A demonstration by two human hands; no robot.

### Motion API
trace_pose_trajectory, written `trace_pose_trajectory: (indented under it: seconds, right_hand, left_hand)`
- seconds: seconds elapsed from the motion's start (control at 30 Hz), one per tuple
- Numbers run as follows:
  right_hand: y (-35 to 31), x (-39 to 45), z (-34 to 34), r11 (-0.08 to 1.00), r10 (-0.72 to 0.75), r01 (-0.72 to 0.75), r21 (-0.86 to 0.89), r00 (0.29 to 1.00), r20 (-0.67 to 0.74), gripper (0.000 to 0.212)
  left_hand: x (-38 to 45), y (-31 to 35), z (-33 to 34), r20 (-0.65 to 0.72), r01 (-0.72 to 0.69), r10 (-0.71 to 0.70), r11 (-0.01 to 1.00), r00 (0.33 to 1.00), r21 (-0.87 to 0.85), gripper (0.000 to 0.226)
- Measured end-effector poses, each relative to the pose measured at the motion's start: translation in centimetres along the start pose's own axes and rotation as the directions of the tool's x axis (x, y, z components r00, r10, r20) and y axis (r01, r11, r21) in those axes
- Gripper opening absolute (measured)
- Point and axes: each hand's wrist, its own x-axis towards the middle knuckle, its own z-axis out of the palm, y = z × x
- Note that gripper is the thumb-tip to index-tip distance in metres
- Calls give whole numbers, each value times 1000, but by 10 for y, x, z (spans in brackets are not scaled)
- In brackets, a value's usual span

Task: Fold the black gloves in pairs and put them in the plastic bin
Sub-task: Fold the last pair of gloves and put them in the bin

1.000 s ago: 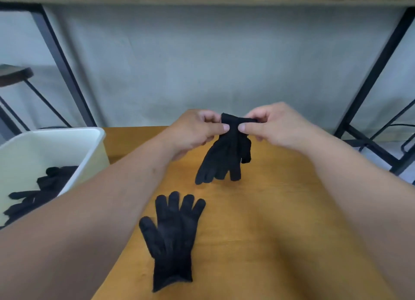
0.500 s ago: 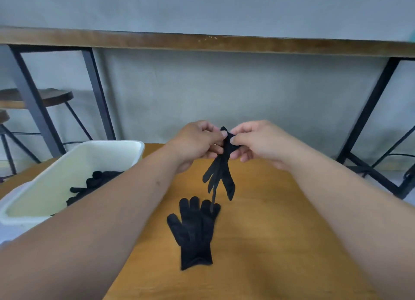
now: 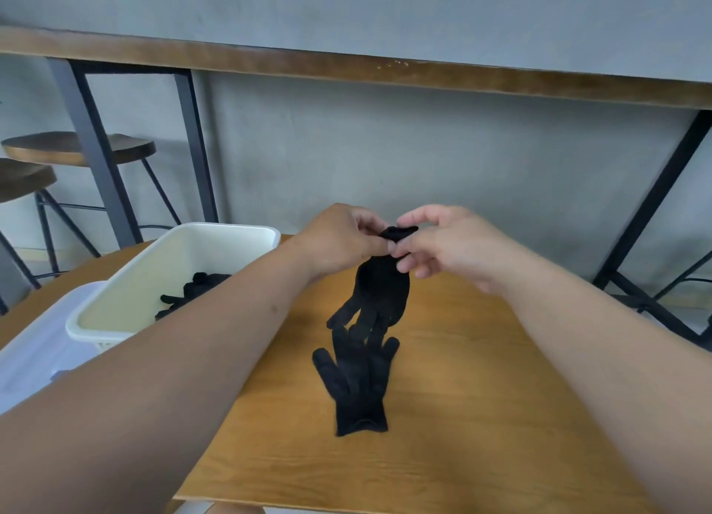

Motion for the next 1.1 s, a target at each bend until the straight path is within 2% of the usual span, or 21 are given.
trace_pose_trajectory:
  seconds: [0.07,0.1,0.23,0.33,0.43,0.53,0.63,0.73,0.83,0.9,1.0,1.1]
  right_hand:
    - [3,1,3,967,-58,45,-252,997,-41,32]
    - [5,3,5,935,-91,66,-349,994,-53,31]
    - [12,15,8,851,-154,96,-517,986,-70,9]
    - [18,24,10,861,-139,81,-503,987,-78,6]
    - [20,29,14,914,-142,89,-396,984,-107,6]
    - [23,28,17,916,-260,184,-356,949,-179,13]
    - [40,9,27,861,-375,278,-425,912,-163,11]
    - [87,-15,54,791,-386,303,-531,921,-50,11]
    - [143,-35,89,759,-181,238,-606,971,155,15]
    - [167,-43,103,731,-129,231,-643,971,202,20]
    - [171,-43,105,696,-170,252,-673,968,187,29]
    - [167,-41,104,604,-236,330,-725,943,233,33]
  left_hand:
    - [-1,-2,-1,-34,-15,16,1000,999,27,4]
    - [-2,-3,-1,-27,-17,18,999,999,30,6]
    - [2,-13,-2,-6,17,-17,995,1000,93,8]
    - [8,-22,-3,-33,31,-27,991,999,127,10]
    - [10,-25,-1,-125,18,-10,998,992,63,9]
    - [7,-27,1,-232,-24,27,1000,972,18,8]
    - [-17,-44,11,-269,-103,133,987,954,122,15]
    - [-57,-90,38,-149,-165,218,938,965,305,17]
    - [-98,-144,69,65,-96,76,906,995,413,19]
    - [-113,-163,80,91,-60,22,898,996,435,20]
    - [-115,-166,81,80,-64,31,893,996,445,21]
    - [-113,-165,80,76,-52,21,898,997,437,27]
